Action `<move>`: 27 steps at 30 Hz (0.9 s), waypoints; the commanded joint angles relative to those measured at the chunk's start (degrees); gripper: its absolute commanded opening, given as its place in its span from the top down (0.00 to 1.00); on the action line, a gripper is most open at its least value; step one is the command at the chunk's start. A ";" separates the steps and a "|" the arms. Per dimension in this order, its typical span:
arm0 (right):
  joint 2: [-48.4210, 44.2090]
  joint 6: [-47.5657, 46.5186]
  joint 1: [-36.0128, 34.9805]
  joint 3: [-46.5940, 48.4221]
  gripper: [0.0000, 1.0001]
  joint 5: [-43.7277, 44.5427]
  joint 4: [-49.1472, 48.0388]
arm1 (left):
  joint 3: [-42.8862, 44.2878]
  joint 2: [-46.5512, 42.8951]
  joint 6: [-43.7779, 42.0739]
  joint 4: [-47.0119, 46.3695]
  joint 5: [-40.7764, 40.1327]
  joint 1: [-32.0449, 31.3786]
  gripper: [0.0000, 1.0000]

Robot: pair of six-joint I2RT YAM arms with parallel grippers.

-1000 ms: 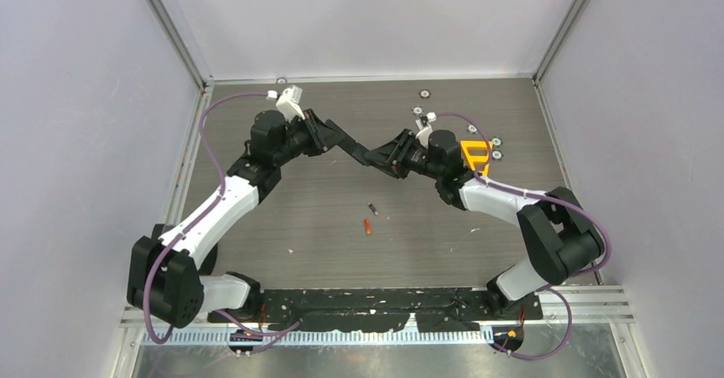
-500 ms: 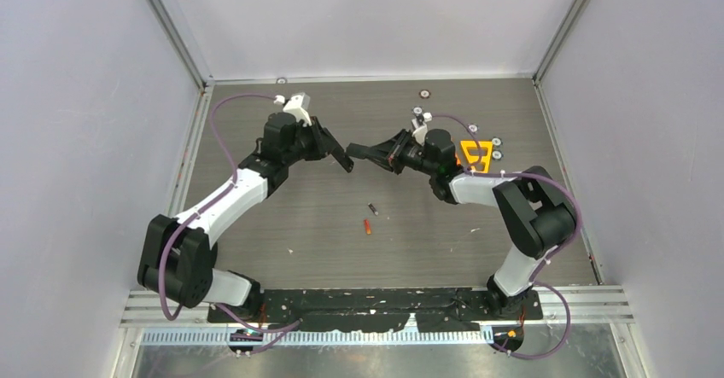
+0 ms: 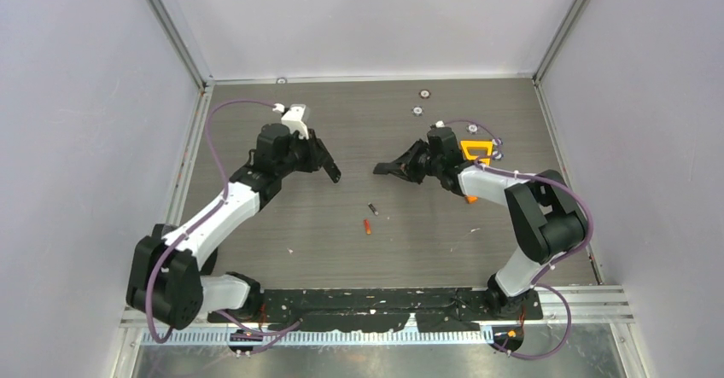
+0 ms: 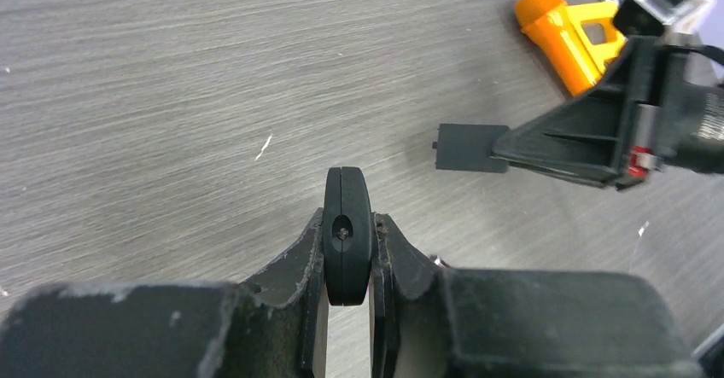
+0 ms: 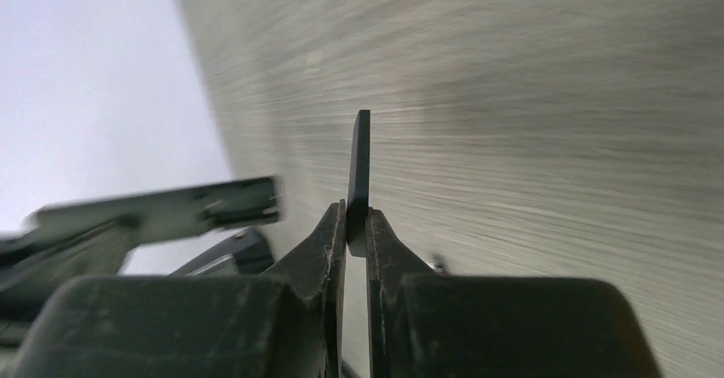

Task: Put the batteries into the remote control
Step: Place the battery cover at the center of the board.

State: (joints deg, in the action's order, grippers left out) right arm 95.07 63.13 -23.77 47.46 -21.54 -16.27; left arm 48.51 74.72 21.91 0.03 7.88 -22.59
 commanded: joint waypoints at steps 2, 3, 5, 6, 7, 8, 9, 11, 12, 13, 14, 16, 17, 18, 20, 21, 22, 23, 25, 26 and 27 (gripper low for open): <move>-2.58 -10.90 0.87 3.54 0.94 11.50 24.50 | -0.93 -7.73 -6.30 1.71 5.36 -0.09 1.00; -2.37 -11.40 0.80 4.64 0.94 12.74 26.80 | -1.09 -8.58 -6.78 2.52 6.09 -0.09 1.00; -1.20 -12.61 0.68 5.70 0.92 15.63 32.12 | -1.67 -10.53 -7.36 3.37 7.44 -0.09 1.00; -1.02 -13.02 0.71 5.66 0.87 16.81 33.97 | -1.93 -11.49 -7.67 3.72 8.30 -0.09 1.00; -1.09 -13.11 0.51 5.30 0.83 17.29 34.52 | -2.19 -12.38 -8.00 3.92 8.95 -0.09 1.00; -1.28 -13.39 0.36 4.86 0.73 17.97 35.07 | -2.34 -13.34 -8.31 4.31 9.33 -0.09 1.00; -1.94 -13.74 -0.08 4.72 0.68 18.04 35.12 | -2.36 -14.21 -8.55 4.95 9.50 -0.09 1.00; -3.96 -15.88 -1.33 4.93 0.54 19.51 35.26 | -2.60 -16.37 -8.79 5.88 9.16 -0.09 1.00; -4.73 -16.52 -1.87 5.52 0.46 20.09 35.65 | -2.82 -17.40 -8.89 6.14 8.85 -0.09 1.00; -6.35 -17.64 -3.12 5.92 0.42 22.10 36.11 | -3.01 -18.41 -8.90 6.43 8.56 -0.13 1.00; -6.94 -18.24 -3.78 7.04 0.37 23.31 37.25 | -3.27 -19.37 -8.98 6.56 8.36 -0.09 1.00; -8.26 -19.73 -5.98 8.92 0.34 26.02 39.48 | -3.51 -21.25 -9.19 7.21 8.40 -0.09 1.00; -8.68 -20.53 -7.55 9.38 0.33 27.34 40.40 | -3.58 -22.18 -9.40 7.46 8.80 -0.09 1.00; -8.94 -21.00 -9.22 10.28 0.33 27.91 40.69 | -3.53 -23.16 -9.56 7.87 9.31 -0.09 1.00; -9.11 -22.43 -12.01 11.25 0.33 29.02 40.81 | -3.01 -25.05 -10.27 8.51 10.58 -0.09 1.00; -9.15 -23.71 -12.97 11.29 0.33 27.96 38.98 | -2.26 -26.08 -10.72 9.47 11.31 -0.09 1.00; -9.21 -24.53 -14.73 11.15 0.34 26.99 37.73 | -1.34 -26.93 -11.38 10.42 12.17 -0.10 1.00; -9.12 -26.48 -15.52 11.11 0.35 24.05 34.91 | -0.41 -27.79 -12.50 11.46 12.89 -0.09 1.00; -8.41 -28.95 -18.10 12.31 0.37 22.51 33.41 | 1.79 -29.60 -14.57 14.07 12.78 -0.13 1.00; -7.53 -30.40 -19.81 12.79 0.37 21.41 33.32 | 2.45 -30.42 -15.54 15.30 11.57 -0.09 1.00; -7.00 -30.90 -20.65 13.94 0.38 20.50 33.52 | 3.02 -31.77 -16.18 16.23 9.15 -0.09 1.00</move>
State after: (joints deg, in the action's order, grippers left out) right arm 87.48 38.54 -40.73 57.52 1.89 20.36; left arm 46.61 47.03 10.48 12.60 18.50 -22.59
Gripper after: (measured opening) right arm 0.633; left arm 0.179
